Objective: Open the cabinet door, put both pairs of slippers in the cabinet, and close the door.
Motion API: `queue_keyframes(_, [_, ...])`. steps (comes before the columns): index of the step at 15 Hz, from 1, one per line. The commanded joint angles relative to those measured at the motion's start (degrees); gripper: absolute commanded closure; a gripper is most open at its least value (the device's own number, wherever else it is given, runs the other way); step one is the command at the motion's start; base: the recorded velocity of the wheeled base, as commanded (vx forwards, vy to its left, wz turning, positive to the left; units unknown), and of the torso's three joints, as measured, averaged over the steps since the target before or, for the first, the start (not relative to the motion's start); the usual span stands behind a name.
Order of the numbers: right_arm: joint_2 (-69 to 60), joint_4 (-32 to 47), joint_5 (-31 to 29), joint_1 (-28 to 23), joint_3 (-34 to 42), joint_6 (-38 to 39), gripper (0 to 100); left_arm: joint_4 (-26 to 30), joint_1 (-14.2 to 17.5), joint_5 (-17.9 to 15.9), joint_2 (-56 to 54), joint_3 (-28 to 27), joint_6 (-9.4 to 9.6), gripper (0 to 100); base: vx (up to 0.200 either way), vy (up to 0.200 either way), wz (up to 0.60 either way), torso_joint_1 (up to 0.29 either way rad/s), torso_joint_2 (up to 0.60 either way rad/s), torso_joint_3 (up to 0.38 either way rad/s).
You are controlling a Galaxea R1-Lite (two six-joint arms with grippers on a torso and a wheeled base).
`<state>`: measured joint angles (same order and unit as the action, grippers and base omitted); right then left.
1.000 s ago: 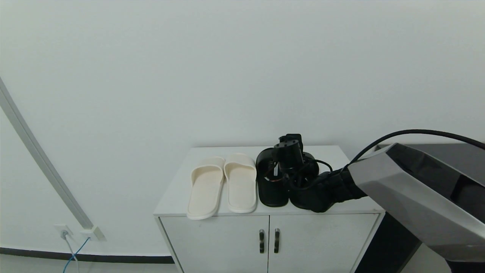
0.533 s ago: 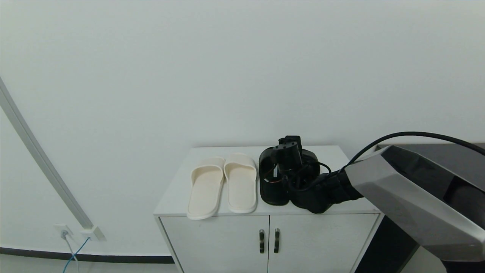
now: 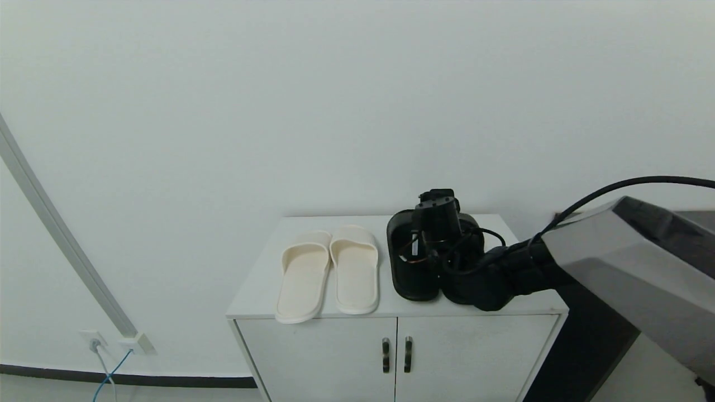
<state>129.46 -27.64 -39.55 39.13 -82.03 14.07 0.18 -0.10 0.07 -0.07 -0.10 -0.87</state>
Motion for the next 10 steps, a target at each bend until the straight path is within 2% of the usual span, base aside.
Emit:
queue_keyframes(1, [-10.20,-0.05,2.98,2.09,7.59,-0.27,100,-0.01,0.01,0.01,0.07,0.01,-0.01,100,0.000,0.000,0.00,0.000,0.00,0.000])
queue_keyframes(4, [-19.07,-0.05,7.11,5.52,17.26,-1.24,100,-0.01,0.01,0.01,0.07,0.01,-0.01,100,0.000,0.000,0.00,0.000,0.00,0.000])
queue_keyframes(10, [-37.35,0.13,23.02,9.30,32.28,-6.42,100,-0.01,0.01,0.01,0.07,0.01,0.07,100,0.000,0.000,0.00,0.000,0.00,0.000])
